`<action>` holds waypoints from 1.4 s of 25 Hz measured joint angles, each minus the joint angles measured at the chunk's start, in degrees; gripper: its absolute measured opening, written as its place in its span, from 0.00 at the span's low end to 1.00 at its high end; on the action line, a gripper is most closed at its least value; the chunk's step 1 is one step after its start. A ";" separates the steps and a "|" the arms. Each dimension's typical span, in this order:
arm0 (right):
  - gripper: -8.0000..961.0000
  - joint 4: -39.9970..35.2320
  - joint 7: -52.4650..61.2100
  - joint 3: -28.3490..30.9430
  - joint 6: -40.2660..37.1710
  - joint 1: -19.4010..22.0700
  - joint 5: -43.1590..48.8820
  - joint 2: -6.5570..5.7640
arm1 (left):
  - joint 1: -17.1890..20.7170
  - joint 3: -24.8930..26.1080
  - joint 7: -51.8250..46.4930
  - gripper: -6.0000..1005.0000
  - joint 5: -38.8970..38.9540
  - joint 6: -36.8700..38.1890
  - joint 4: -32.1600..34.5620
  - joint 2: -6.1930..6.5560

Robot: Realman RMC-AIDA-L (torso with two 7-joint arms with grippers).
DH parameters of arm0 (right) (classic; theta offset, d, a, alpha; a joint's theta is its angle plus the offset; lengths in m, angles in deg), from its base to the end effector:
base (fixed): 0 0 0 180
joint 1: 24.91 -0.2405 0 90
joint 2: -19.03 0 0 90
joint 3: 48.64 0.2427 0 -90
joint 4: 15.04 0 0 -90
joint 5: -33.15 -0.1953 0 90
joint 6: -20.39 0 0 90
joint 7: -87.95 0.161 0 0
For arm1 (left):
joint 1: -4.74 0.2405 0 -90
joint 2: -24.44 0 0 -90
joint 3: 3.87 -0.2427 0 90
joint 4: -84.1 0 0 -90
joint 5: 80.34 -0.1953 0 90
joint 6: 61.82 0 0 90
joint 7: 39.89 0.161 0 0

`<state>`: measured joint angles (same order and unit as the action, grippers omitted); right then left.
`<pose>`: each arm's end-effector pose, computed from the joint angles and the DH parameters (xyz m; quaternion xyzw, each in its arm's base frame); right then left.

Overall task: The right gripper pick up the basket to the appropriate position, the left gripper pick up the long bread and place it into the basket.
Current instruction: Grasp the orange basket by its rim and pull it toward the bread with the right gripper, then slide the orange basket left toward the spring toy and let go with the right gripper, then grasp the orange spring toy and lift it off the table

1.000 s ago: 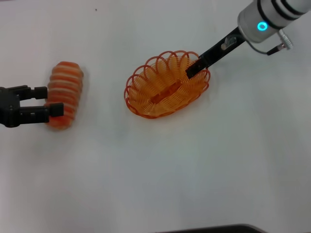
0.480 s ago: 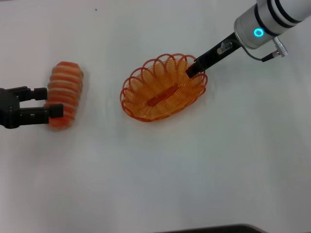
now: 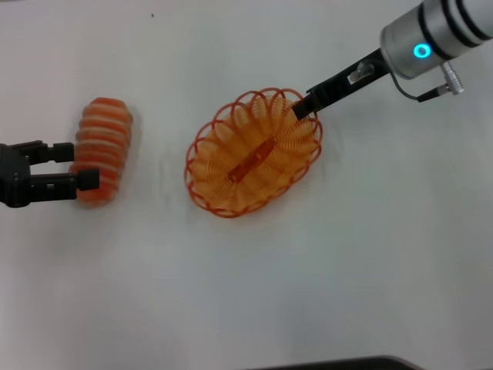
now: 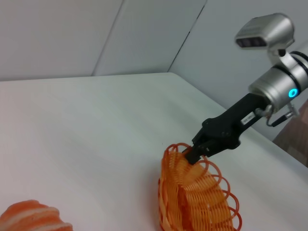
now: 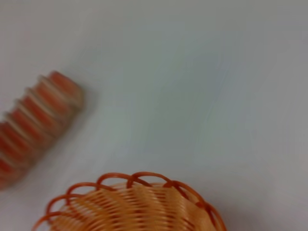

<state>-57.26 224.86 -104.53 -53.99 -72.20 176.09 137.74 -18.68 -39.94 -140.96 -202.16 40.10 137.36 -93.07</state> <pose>0.2060 0.3843 -0.0350 -0.8797 0.4519 -0.0376 0.1430 -0.2629 0.2832 0.0405 -0.9130 -0.3469 -0.1938 0.0920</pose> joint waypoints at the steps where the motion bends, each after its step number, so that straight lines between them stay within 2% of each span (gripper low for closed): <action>1: 0.15 -0.49 -0.64 0.97 -1.26 0.85 -2.03 -0.40 | 0.00 0.01 0.00 0.88 0.00 0.00 0.00 0.02; 6: 0.08 -0.47 -3.33 7.87 -6.01 5.45 -12.32 -2.46 | -0.29 -0.04 -0.01 0.88 0.00 -0.24 0.01 0.07; 11: 0.08 3.08 -4.09 13.03 -5.96 10.58 -18.96 -3.31 | -0.48 0.26 -0.43 0.88 0.01 0.13 0.51 0.09; 13: 0.07 4.31 -4.21 13.92 -5.01 11.81 -19.56 -3.02 | -0.56 0.27 -0.45 0.88 0.01 -0.01 0.51 0.09; 20: 0.07 9.11 -5.46 15.99 0.91 13.16 -21.29 -0.10 | -1.52 0.00 -0.54 0.88 0.00 -0.15 0.53 0.09; 24: 0.11 11.10 -6.63 16.29 3.46 12.86 -21.46 0.58 | -1.77 -0.01 -0.56 0.88 0.00 -0.18 0.53 0.09; 27: 0.14 11.06 -7.05 16.88 4.01 12.68 -21.56 0.51 | -1.78 0.18 -0.57 0.88 0.00 -0.23 0.54 0.11; 31: 0.19 9.04 -7.82 18.04 3.38 12.62 -23.32 -0.49 | -1.64 0.35 -0.59 0.88 0.00 -0.27 0.53 0.14; 35: 0.38 3.16 -15.69 18.88 -1.67 13.83 -30.62 -1.89 | -1.41 0.64 -0.97 0.88 0.00 -0.29 0.54 0.16</action>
<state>-54.09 209.17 -85.65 -55.66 -58.37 145.48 135.86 -20.09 -39.31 -141.92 -202.16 39.81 137.90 -92.91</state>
